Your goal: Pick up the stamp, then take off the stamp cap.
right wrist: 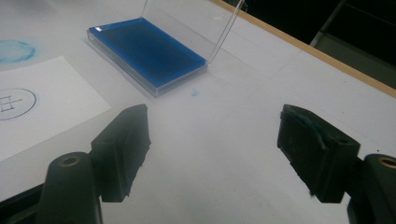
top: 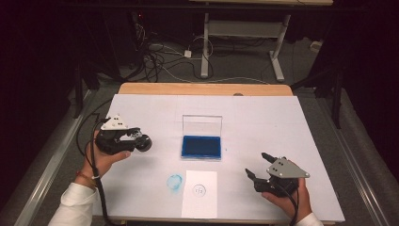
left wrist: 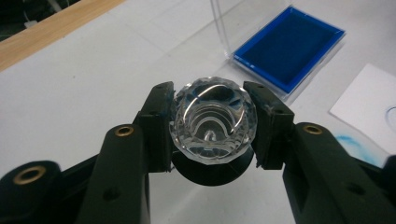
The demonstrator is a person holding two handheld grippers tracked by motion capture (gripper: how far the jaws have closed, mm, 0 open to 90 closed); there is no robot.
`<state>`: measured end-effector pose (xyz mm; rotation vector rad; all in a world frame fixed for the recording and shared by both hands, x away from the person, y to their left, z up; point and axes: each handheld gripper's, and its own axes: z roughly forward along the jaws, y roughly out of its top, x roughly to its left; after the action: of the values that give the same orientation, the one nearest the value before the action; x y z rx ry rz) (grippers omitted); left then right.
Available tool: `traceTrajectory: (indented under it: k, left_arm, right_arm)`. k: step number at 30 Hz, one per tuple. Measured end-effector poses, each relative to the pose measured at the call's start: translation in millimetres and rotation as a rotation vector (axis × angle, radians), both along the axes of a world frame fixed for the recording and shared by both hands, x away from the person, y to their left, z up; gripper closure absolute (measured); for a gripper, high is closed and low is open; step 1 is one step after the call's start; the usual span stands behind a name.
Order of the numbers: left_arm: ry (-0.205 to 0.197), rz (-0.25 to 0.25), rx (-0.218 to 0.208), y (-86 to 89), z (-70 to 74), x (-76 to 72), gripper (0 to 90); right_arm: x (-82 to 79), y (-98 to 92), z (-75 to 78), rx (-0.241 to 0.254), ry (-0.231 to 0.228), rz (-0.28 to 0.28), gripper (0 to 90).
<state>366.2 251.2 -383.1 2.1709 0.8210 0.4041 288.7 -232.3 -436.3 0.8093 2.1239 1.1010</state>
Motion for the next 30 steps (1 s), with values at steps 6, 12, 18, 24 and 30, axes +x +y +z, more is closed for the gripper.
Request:
traceTrajectory:
  k: [6,12,18,24,30]
  left_arm:
    - [-0.02,-0.037,-0.016,-6.9,2.7,-8.0,54.7]
    - [-0.042,-0.071,-0.065,-14.6,6.7,-16.5,54.7]
    - [-0.054,-0.108,-0.072,-26.1,9.4,-22.8,54.7]
    - [-0.057,-0.183,-0.073,-52.4,10.6,-28.8,54.7]
    - [-0.05,-0.231,-0.058,-74.4,8.3,-34.8,54.7]
  right_arm:
    - [1.3,3.1,-1.0,-0.006,0.004,0.007,25.3]
    - [3.1,13.1,0.7,-0.001,0.003,0.035,24.9]
    - [4.9,24.4,-0.4,-0.019,0.012,0.073,23.8]
    - [4.2,34.7,2.0,-0.018,0.011,0.108,22.0]
    - [6.8,55.1,2.9,-0.032,0.008,0.169,22.7]
